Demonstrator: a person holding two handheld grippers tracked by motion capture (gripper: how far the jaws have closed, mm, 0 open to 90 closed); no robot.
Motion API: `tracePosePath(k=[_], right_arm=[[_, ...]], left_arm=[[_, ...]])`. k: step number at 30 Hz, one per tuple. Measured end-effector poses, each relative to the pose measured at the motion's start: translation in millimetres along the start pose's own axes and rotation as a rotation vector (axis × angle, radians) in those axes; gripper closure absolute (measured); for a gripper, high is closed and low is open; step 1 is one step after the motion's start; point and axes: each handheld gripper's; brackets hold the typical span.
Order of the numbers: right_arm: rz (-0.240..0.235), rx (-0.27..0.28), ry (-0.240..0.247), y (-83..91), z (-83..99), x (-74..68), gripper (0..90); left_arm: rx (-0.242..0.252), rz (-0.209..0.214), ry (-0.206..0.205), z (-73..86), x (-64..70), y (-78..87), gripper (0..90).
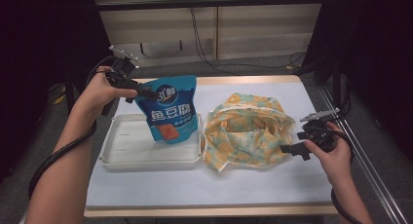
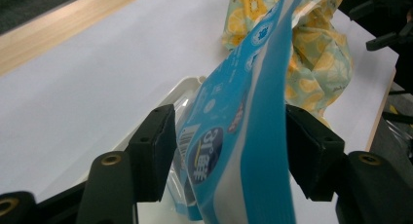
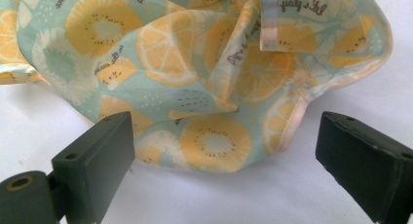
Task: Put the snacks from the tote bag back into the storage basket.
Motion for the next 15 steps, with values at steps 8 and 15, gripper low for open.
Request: tracePosePath(k=[8, 15], right_arm=[[0.005, 0.001, 0.006, 2.0, -1.0, -1.7, 6.5], [0.005, 0.005, 0.009, 2.8, -0.9, -1.7, 6.2]], left_arm=[[0.018, -0.066, 0.018, 17.8, 6.2, 10.5, 27.0], [0.033, -0.091, 0.033, 38.9, 9.6, 15.7, 19.4]])
Point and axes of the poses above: each handheld gripper's, and its own axes: y roughly backward along the jaws, z roughly out of its underside, x roughly to its right, and after that the axes turned 15 degrees about x, right-handed
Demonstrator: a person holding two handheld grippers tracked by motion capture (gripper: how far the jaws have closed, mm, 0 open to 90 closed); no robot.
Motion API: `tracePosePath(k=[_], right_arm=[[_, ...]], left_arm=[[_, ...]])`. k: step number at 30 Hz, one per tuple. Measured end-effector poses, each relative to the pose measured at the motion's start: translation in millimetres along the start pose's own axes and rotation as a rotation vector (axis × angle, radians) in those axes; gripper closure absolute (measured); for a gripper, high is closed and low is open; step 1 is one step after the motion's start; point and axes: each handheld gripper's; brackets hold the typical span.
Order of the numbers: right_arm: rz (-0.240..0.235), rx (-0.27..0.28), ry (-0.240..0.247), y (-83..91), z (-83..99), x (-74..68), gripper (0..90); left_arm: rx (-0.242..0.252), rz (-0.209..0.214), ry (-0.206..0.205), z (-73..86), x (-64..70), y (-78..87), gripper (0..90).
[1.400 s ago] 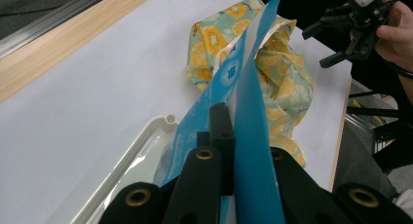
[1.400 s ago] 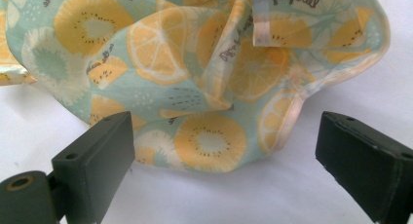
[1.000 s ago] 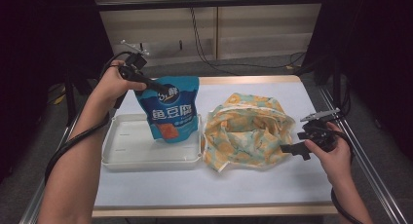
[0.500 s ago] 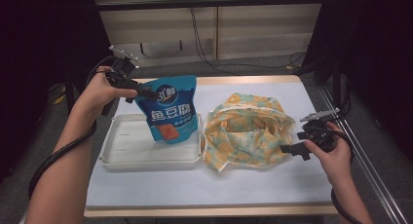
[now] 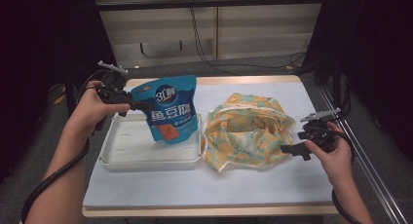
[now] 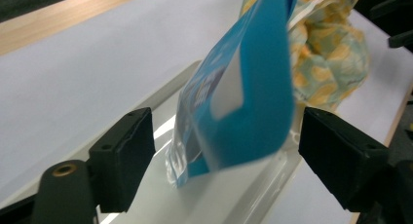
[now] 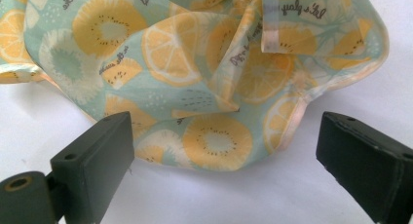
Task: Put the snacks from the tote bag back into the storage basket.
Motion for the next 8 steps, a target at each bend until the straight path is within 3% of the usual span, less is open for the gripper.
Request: tracePosePath(k=[2, 8], right_arm=[[0.001, -0.003, 0.0, 0.1, -0.1, -0.6, 6.1], [0.002, 0.0, 0.001, 1.3, 0.5, -0.1, 6.1]], left_arm=[[0.017, -0.009, 0.016, 5.8, 1.5, -0.3, 17.4], [0.026, -0.043, 0.008, 17.1, 5.5, -1.7, 13.6]])
Point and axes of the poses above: each handheld gripper's, and its own axes: y roughly backward along the jaws, z roughly out of its underside, x roughly to its right, and after that the axes turned 15 degrees about x, right-handed
